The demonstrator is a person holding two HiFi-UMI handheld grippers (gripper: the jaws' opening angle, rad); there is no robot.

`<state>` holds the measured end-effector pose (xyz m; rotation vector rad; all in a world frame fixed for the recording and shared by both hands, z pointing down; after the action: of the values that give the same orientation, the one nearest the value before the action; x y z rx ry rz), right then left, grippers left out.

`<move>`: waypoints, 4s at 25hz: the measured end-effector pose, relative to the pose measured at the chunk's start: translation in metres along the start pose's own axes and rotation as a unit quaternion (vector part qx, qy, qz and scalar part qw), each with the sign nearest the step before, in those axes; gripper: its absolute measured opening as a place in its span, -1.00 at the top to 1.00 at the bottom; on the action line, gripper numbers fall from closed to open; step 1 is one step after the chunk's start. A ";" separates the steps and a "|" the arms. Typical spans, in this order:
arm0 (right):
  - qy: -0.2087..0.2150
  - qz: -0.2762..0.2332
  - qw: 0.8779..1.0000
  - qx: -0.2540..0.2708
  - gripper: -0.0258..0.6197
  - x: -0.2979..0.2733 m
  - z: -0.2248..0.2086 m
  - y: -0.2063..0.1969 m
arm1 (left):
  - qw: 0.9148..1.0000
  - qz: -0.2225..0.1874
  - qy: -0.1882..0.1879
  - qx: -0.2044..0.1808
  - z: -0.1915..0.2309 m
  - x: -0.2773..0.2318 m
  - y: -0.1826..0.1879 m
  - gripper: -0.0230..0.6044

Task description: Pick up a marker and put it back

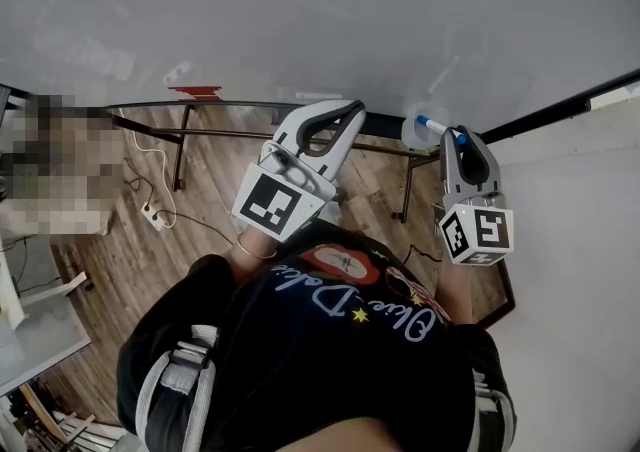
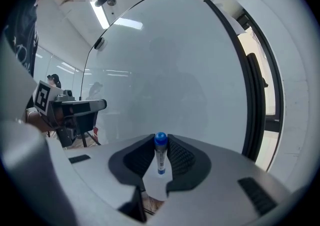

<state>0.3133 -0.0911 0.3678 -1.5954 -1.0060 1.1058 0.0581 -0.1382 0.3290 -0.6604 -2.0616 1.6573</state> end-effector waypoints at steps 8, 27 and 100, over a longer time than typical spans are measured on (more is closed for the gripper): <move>-0.001 -0.026 1.000 0.010 0.69 0.018 0.003 0.023 | 1.000 -0.012 -0.004 0.004 -0.002 -0.004 0.003 0.92; 0.003 -0.069 0.997 0.025 0.69 0.050 0.012 0.059 | 0.999 -0.018 -0.028 0.009 -0.002 -0.008 0.008 0.92; 0.046 0.000 0.999 -0.011 0.69 0.002 -0.014 0.008 | 0.999 0.022 0.029 -0.014 0.000 0.003 0.004 0.92</move>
<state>0.3279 -0.0940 0.3616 -1.6484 -0.9598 1.0163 0.0562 -0.1355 0.3254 -0.7603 -2.0467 1.6153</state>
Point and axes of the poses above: the fingertips, and each gripper's own axes: x backward along the fingers, z to its left, y out of its top, the point moved 10 cm from there along x, backward along the fingers, and after that the axes turned 9 degrees about -x, right-handed, at the moved point
